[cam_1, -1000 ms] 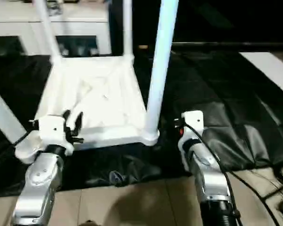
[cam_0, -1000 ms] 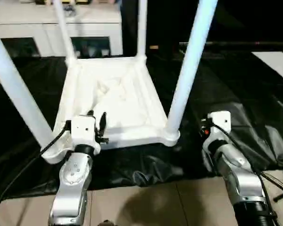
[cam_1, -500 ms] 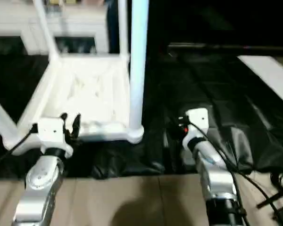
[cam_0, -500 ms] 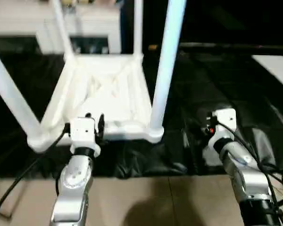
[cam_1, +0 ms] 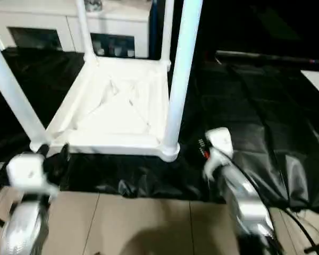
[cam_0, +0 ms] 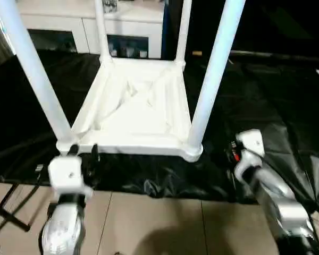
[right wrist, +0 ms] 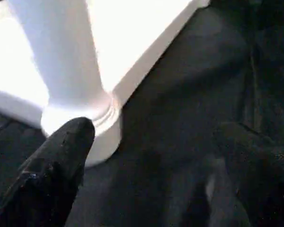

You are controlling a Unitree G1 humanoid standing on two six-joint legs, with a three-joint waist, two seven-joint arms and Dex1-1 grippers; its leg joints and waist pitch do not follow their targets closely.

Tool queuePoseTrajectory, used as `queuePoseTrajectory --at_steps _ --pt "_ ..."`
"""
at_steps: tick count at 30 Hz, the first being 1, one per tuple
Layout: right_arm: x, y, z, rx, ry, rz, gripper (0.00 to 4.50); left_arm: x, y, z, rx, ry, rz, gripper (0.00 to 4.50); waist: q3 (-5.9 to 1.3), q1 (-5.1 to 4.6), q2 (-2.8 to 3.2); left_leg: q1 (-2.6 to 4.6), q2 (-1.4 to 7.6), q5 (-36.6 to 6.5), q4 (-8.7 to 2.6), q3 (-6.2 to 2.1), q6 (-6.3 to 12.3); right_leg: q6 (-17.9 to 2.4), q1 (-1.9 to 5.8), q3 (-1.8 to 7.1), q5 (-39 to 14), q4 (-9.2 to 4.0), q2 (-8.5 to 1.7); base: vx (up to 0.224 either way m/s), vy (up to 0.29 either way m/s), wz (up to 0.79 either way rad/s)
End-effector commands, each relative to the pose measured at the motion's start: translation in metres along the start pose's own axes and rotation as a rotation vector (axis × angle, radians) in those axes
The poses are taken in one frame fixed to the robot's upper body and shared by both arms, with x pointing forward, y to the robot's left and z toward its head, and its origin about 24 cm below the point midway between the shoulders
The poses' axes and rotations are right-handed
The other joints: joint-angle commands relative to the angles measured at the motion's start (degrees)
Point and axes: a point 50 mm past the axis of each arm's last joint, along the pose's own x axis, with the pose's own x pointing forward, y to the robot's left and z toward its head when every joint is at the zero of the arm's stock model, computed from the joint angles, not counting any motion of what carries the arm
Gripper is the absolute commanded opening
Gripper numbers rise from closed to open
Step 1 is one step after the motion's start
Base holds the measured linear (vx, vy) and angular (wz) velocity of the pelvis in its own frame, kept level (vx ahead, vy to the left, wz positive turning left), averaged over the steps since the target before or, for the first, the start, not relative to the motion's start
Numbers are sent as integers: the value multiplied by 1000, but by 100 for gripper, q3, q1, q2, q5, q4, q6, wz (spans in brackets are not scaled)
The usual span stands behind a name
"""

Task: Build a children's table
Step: Rotate leg to tighten

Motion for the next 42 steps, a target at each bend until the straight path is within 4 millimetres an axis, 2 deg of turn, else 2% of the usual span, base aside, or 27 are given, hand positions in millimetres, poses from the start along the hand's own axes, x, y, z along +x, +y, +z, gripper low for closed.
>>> queuePoseTrajectory --at_steps 1,3,5,8,9,10,11,12,14,15,16,17,19,20,21,23,24,25,26,30,31,33,36,37,40,42 --pt "-3 -1 12 -32 -52 46 450 -2 7 4 -14 -18 46 283 -187 -37 -1 53 454 -1398 -523 -174 180 -669 168 362 -1272 -647 -643 -46 59 -5" --pt "-6 -1 16 -32 -74 96 450 -2 11 0 -14 6 60 308 -156 -62 -1 62 425 -1640 -536 -156 126 -637 130 381 -1392 -685 -652 -20 27 -3" --pt "-6 2 19 -23 -92 133 450 0 14 -2 -8 13 73 319 -162 -58 5 77 423 -1717 -538 -156 103 -576 120 396 -1517 -719 -674 0 0 0" --pt "-3 9 24 -13 -117 175 450 6 18 -4 -9 27 84 342 -170 -39 6 92 419 -1652 -535 -149 102 -536 99 405 -1520 -742 -689 0 0 0" --pt "9 19 25 -15 -128 164 450 21 24 -10 16 56 107 353 -168 -37 -11 78 404 -1556 -535 -142 93 -533 94 408 -1491 -736 -689 0 0 0" --pt "10 19 25 -16 -128 162 450 22 25 -10 18 57 108 357 -178 -36 -6 93 384 -1522 -524 -135 76 -520 75 406 -1492 -734 -678 0 0 0" --pt "13 21 25 -24 -131 152 450 26 27 -11 20 62 115 359 -199 -44 -17 83 373 -1404 -519 -144 76 -511 102 404 -1418 -718 -690 0 0 0" --pt "15 22 25 -27 -132 144 450 28 27 -11 13 62 113 363 -205 -38 -30 54 390 -1234 -528 -153 74 -525 121 396 -1285 -698 -711 0 0 0" --pt "19 23 26 -29 -138 127 450 32 28 -12 10 64 108 387 -231 -30 -19 60 424 -1047 -518 -151 76 -608 142 401 -872 -657 -714 0 0 0" --pt "23 24 27 -21 -143 111 450 35 30 -14 6 66 100 396 -259 -29 -37 59 409 -851 -493 -130 124 -690 143 395 -498 -614 -706 0 0 0" --pt "23 24 27 -21 -143 110 450 35 30 -14 6 66 99 400 -272 -33 -22 58 395 -698 -481 -124 162 -740 146 392 -207 -585 -695 0 0 0" --pt "29 26 27 -10 -146 95 450 41 33 -16 10 80 99 401 -277 -45 -129 47 394 -624 -475 -113 207 -752 163 387 -90 -577 -693 0 0 0" --pt "40 30 27 -2 -143 63 450 54 42 -23 25 114 116 432 -311 -29 -100 60 365 -341 -450 -107 267 -817 163 384 267 -513 -697 0 0 0" --pt "42 30 27 1 -144 52 450 58 46 -24 26 121 133 432 -316 -26 -105 48 373 -270 -450 -111 275 -823 172 382 392 -494 -704 0 0 0" --pt "45 29 28 6 -145 33 450 62 50 -25 29 126 152 440 -326 -14 -86 66 389 -239 -457 -114 262 -847 167 376 589 -475 -700 0 0 0" --pt "48 29 29 24 -154 13 450 68 53 -26 29 130 162 444 -324 -26 -96 68 397 -227 -459 -111 250 -901 170 371 824 -446 -691 0 0 0" --pt "49 29 31 41 -164 12 450 71 54 -26 26 133 153 447 -317 -23 -142 69 393 -269 -459 -93 272 -920 176 378 839 -451 -700 0 0 0" --pt "50 27 31 47 -167 1 450 74 54 -27 24 138 141 447 -311 2 -117 81 393 -326 -460 -82 270 -944 165 386 777 -458 -712 0 0 0" --pt "50 26 31 49 -167 -10 450 76 53 -27 32 140 124 447 -309 2 -138 78 397 -350 -465 -78 267 -951 170 388 740 -462 -718 0 0 0" --pt "52 16 31 34 -163 -60 450 86 50 -26 15 132 82 447 -285 6 -124 91 409 -585 -491 -72 122 -968 167 390 377 -491 -740 0 0 0" --pt "52 16 31 34 -163 -61 450 86 49 -26 14 132 82 429 -282 1 -142 93 412 -621 -496 -64 90 -972 165 392 303 -496 -738 0 0 0" --pt "52 7 31 39 -168 -103 450 89 45 -27 6 133 59 410 -289 14 -119 101 417 -595 -488 -59 85 -982 162 395 355 -484 -742 0 0 0" --pt "49 -1 31 35 -168 -126 450 92 42 -27 13 128 49 391 -296 22 -144 95 409 -509 -475 -41 131 -996 167 392 471 -474 -730 0 0 0" --pt "48 -4 31 35 -167 -134 450 93 40 -27 9 125 43 377 -300 24 -122 94 405 -496 -473 -37 140 -992 167 390 524 -474 -726 0 0 0" --pt "44 -16 31 24 -164 -163 450 98 35 -26 5 111 7 365 -303 42 -130 105 408 -584 -474 -34 130 -1000 165 387 479 -481 -736 0 0 0" --pt "42 -21 31 20 -163 -176 450 99 32 -26 1 112 -12 335 -302 44 -144 91 409 -578 -477 -26 142 -1019 175 379 457 -478 -746 0 0 0"
